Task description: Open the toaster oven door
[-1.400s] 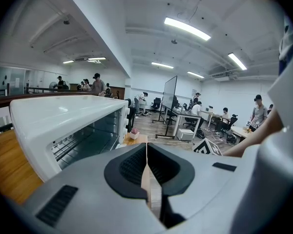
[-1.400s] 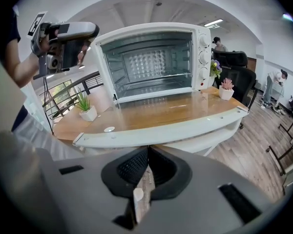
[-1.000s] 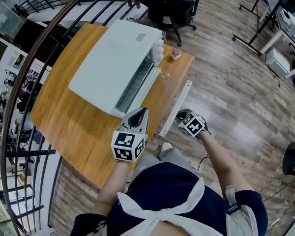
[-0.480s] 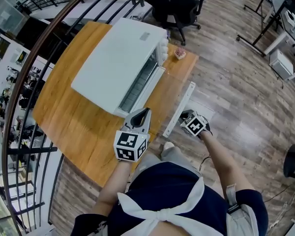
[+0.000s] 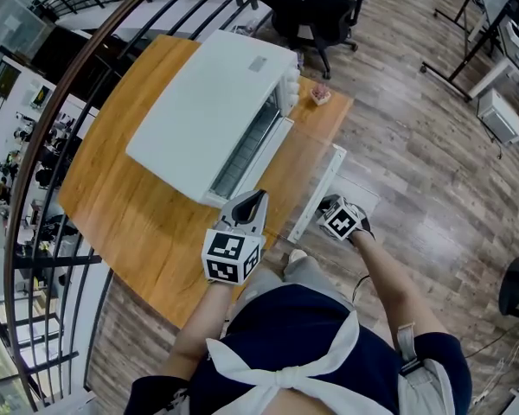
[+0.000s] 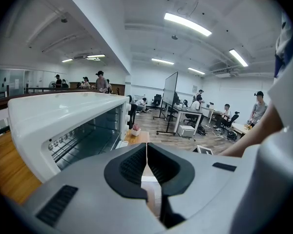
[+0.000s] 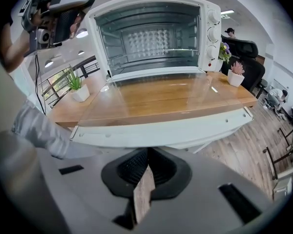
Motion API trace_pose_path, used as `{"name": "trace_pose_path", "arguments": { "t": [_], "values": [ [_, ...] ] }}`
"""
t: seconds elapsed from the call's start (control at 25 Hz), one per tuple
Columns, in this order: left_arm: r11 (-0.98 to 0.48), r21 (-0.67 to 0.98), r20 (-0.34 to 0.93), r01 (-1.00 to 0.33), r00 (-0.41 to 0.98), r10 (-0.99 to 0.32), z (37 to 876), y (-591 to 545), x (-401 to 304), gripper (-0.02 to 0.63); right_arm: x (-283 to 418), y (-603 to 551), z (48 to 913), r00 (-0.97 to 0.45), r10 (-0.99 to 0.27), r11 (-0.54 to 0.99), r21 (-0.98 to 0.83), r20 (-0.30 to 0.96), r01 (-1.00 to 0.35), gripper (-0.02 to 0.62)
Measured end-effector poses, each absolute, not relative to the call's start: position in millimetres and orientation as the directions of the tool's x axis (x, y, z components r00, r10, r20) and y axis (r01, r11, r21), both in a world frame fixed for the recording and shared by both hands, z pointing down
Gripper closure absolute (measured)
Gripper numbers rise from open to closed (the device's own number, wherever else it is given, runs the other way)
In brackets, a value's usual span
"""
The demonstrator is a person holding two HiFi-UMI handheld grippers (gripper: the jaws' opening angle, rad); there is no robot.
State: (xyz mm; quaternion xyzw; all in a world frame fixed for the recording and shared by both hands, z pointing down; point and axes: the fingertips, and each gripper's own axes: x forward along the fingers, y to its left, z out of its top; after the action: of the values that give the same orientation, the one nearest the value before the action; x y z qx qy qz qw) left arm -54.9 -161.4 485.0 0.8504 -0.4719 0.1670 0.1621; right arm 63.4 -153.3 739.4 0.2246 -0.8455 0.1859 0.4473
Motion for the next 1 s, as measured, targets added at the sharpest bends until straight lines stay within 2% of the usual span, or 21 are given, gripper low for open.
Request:
{"name": "trace_pose_path", "arguments": {
  "t": [0.52, 1.0],
  "values": [
    [-0.485, 0.113, 0.451, -0.867, 0.479, -0.753, 487.6, -168.8, -56.8, 0.581, 62.5, -153.3, 750.0, -0.469, -0.166, 0.856, -0.110, 0.867, -0.506, 0.589],
    [-0.476, 0.108, 0.463, -0.873, 0.468, -0.753, 490.8, -158.5, -61.4, 0.581, 60.7, -154.4, 763.1, -0.462, -0.166, 0.839, -0.121, 0.871, -0.530, 0.589]
  ]
}}
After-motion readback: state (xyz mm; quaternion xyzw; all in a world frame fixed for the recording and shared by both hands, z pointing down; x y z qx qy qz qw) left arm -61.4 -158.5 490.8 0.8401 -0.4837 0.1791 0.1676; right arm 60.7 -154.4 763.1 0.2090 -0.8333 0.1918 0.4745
